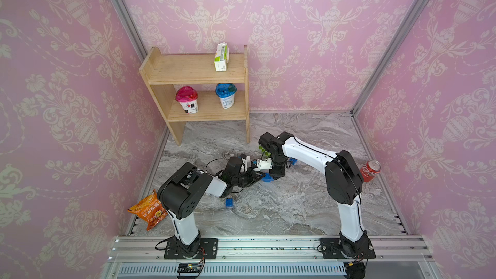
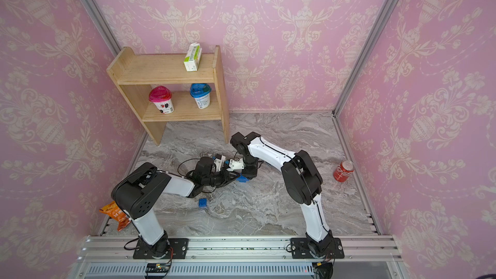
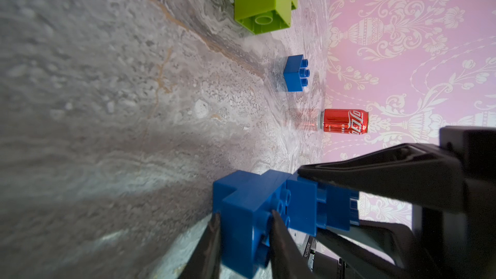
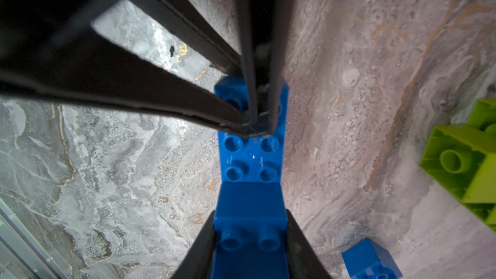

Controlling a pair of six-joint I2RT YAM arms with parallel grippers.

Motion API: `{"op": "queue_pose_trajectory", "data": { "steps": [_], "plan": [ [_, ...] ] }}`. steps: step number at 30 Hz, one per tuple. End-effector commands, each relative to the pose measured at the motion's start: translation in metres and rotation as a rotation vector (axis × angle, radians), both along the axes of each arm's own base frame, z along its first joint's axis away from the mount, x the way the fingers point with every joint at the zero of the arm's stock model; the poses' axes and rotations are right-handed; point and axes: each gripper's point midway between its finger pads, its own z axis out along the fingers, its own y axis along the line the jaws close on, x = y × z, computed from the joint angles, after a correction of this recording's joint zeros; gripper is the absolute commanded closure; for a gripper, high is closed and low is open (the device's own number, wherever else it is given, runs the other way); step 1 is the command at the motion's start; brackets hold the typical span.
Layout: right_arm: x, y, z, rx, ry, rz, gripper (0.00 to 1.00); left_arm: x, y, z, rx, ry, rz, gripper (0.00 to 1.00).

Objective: Assemble the letter v with lego
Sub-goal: Assemble the lego brick with the lego brick.

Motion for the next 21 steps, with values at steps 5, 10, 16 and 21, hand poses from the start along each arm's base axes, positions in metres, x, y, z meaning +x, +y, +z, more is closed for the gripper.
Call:
{"op": "queue_pose_trajectory", "data": {
  "steps": [5,10,16,21],
  "plan": [
    [-0.004,0.009,-0.017,0.01,0.036,-0.016,0.66,-0.003,-0.002,-0.005,0.018,0.005,-0.025,0.7],
    [0.001,0.009,-0.004,0.027,0.005,-0.012,0.44,-0.003,-0.002,-0.004,0.017,0.006,-0.025,0.7],
    [0.01,0.013,0.017,0.068,-0.042,-0.032,0.28,-0.002,-0.002,-0.003,0.016,0.002,-0.025,0.7],
    [0.02,0.007,0.045,0.123,-0.096,-0.113,0.13,-0.003,-0.002,-0.003,0.019,0.002,-0.026,0.7]
  ]
}}
